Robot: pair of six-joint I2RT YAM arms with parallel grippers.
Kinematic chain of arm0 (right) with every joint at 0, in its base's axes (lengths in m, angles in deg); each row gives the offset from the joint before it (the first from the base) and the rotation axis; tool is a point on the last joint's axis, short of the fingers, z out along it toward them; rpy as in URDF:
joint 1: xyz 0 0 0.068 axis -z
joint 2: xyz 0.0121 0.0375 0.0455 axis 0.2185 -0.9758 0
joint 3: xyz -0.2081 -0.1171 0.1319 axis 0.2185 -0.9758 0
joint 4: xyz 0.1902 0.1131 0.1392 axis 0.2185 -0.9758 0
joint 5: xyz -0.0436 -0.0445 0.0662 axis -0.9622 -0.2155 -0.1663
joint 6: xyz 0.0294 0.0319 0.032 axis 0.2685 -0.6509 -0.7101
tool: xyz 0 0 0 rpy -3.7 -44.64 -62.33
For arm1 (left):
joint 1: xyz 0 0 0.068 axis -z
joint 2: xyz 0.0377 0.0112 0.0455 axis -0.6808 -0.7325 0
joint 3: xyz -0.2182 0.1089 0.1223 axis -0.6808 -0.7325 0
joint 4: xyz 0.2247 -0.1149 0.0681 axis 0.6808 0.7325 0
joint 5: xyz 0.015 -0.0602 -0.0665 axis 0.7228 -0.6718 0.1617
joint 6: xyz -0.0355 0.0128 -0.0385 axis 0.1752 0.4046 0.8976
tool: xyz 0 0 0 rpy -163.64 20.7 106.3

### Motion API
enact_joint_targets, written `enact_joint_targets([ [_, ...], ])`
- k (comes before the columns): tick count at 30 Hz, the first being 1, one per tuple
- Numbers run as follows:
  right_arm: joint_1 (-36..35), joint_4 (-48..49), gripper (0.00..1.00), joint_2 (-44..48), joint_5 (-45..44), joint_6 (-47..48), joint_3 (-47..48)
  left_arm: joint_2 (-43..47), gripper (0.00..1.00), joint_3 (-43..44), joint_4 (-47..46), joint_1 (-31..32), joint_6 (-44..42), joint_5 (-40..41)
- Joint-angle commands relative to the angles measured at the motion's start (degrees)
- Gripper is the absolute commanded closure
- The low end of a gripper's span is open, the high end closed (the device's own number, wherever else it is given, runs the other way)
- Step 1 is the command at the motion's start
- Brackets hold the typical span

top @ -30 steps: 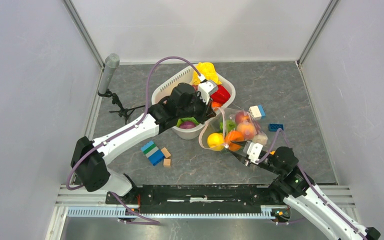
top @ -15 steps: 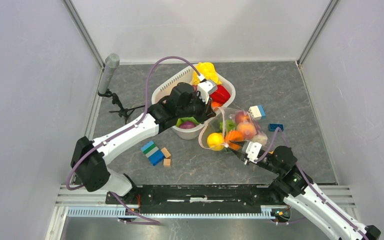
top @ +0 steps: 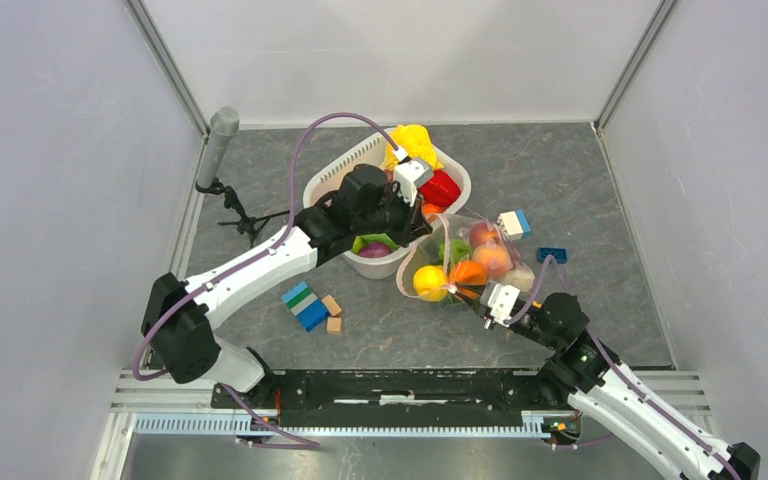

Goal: Place the food in the zip-top bag and seal the zipper
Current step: Zip the zipper food storage bag at the center of the board.

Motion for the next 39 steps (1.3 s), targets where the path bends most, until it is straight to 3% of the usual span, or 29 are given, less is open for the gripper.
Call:
enact_joint_targets([
  [1, -1.0, 5.5, 0.86, 0.5, -1.0, 0.6, -1.1, 0.7, 0.98, 2.3, -3.3, -0.4, 1.6, -1.6],
  [6, -1.4, 4.6, 1.00, 0.7, -1.5, 0.6, -1.2, 0.6, 0.98, 2.1, -3.3, -0.5, 1.8, -1.6],
  [15, -1.4, 4.5, 1.00, 7.8, -5.5, -4.4, 3.5, 2.5, 0.98, 2.2, -1.8, -0.8, 1.0, -1.6],
  [20, -1.5, -3.5, 1.00, 9.5, -11.4, -3.2, 12.7, 5.6, 0.98, 3.6, 2.6, -1.1, -0.9, 0.7],
  [28, -1.5, -12.4, 1.00, 7.0, -15.6, -0.3, 24.8, 8.9, 0.97, 11.9, 17.0, -1.2, -5.8, 0.7],
  [31, -1.5, -13.4, 1.00, 5.8, -15.6, 0.2, 27.5, 10.1, 0.91, 14.8, 23.0, -1.2, -6.6, -0.1],
  [35, -1.5, -15.7, 1.00, 3.0, -12.4, 1.0, 29.7, 12.5, 0.76, 16.0, 30.1, -1.2, -7.1, -2.1],
  [39, -1.5, -15.2, 1.00, 0.1, -8.4, -0.6, 27.9, 15.1, 0.67, 13.6, 36.1, -1.2, -7.7, -1.9],
])
